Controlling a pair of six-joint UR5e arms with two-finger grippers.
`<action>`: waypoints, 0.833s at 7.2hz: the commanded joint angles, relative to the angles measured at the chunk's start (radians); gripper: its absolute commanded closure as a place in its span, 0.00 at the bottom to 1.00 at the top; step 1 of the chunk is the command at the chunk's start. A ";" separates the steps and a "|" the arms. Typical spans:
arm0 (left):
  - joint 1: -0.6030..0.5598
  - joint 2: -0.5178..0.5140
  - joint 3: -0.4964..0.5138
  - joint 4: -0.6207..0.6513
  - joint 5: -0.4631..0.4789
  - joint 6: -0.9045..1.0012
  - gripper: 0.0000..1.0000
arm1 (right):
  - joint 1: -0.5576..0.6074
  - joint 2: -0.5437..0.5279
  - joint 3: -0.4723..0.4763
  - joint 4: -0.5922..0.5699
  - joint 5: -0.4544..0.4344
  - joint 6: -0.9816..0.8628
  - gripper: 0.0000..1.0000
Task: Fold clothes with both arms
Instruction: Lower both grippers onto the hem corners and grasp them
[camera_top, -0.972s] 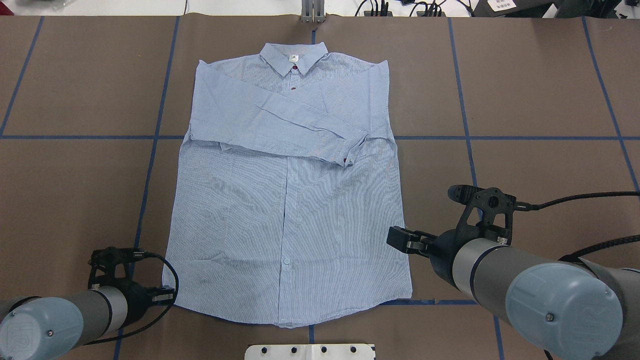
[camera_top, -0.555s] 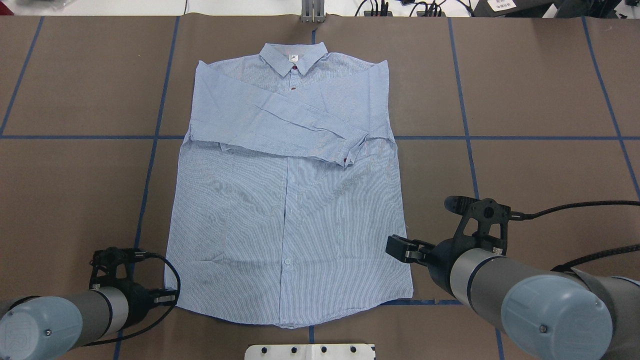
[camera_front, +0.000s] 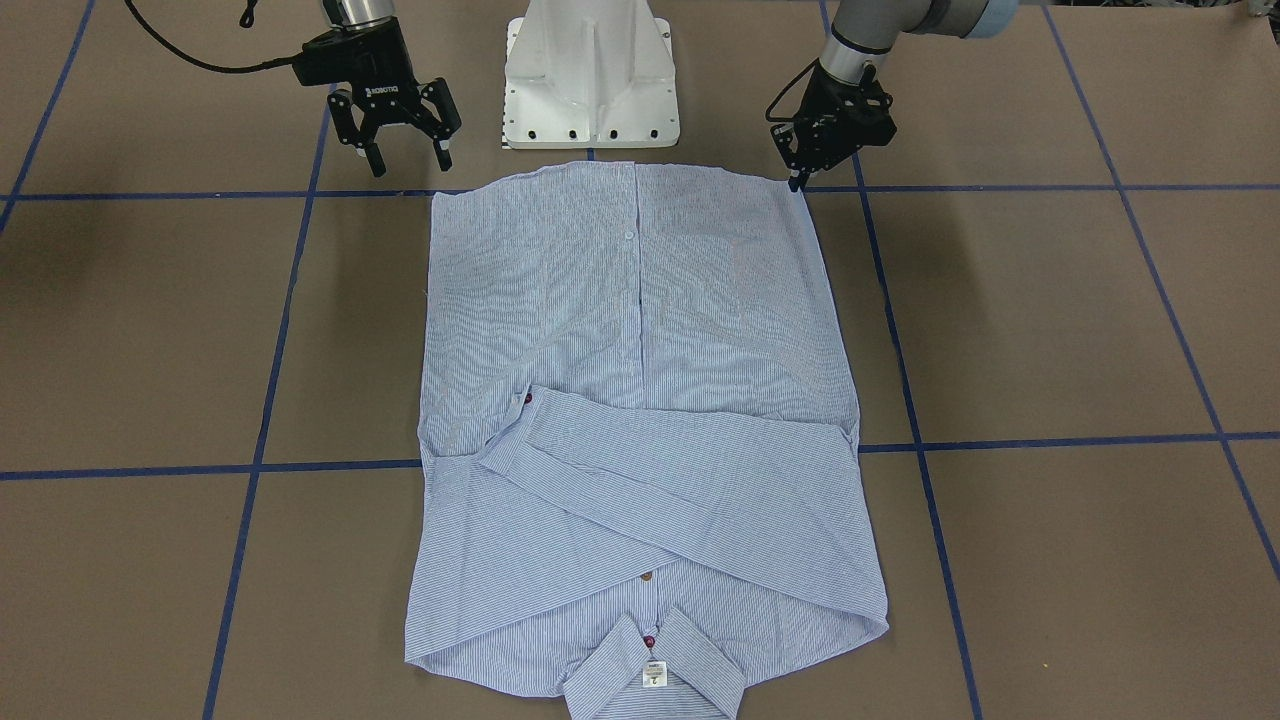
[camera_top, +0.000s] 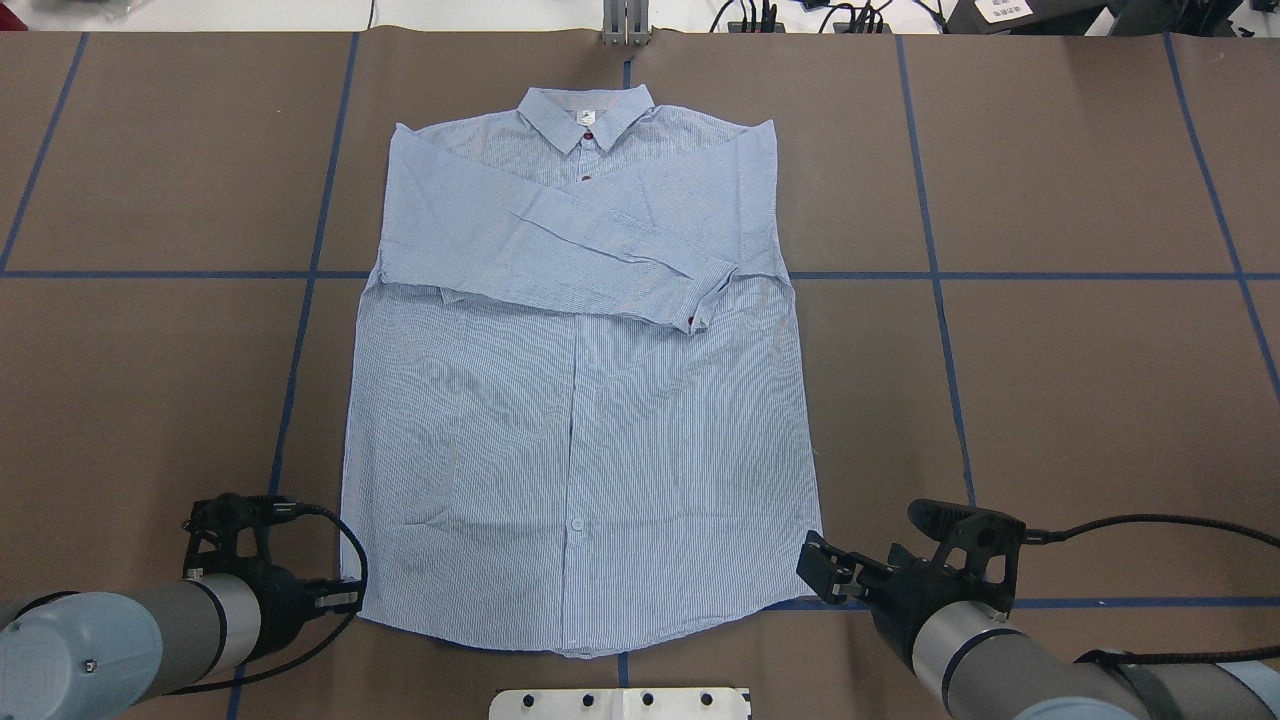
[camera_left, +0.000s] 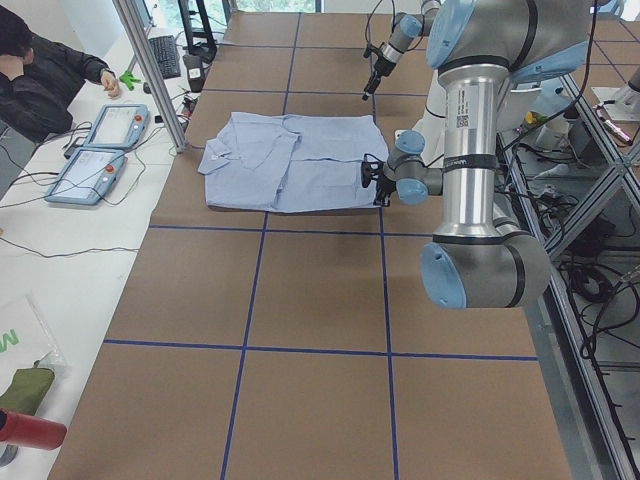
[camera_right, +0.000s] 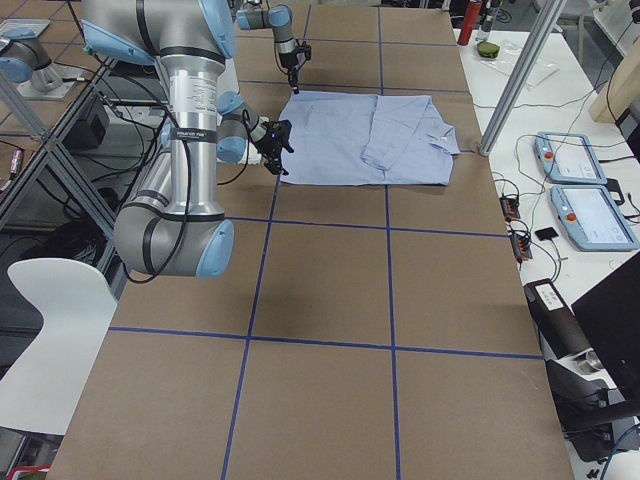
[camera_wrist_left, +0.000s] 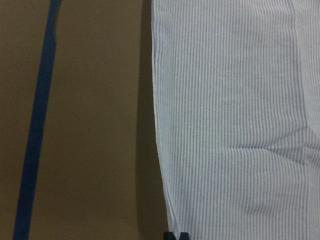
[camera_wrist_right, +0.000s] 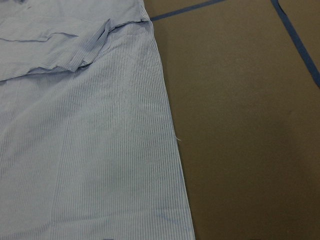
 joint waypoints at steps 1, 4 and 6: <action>0.000 0.000 -0.002 0.000 0.001 -0.002 1.00 | -0.041 0.032 -0.079 0.002 -0.061 0.031 0.48; 0.000 0.005 -0.002 -0.003 -0.001 -0.002 1.00 | -0.043 0.096 -0.155 -0.001 -0.069 0.031 0.61; 0.000 0.007 -0.002 -0.006 -0.001 -0.002 1.00 | -0.043 0.096 -0.156 -0.003 -0.070 0.031 0.61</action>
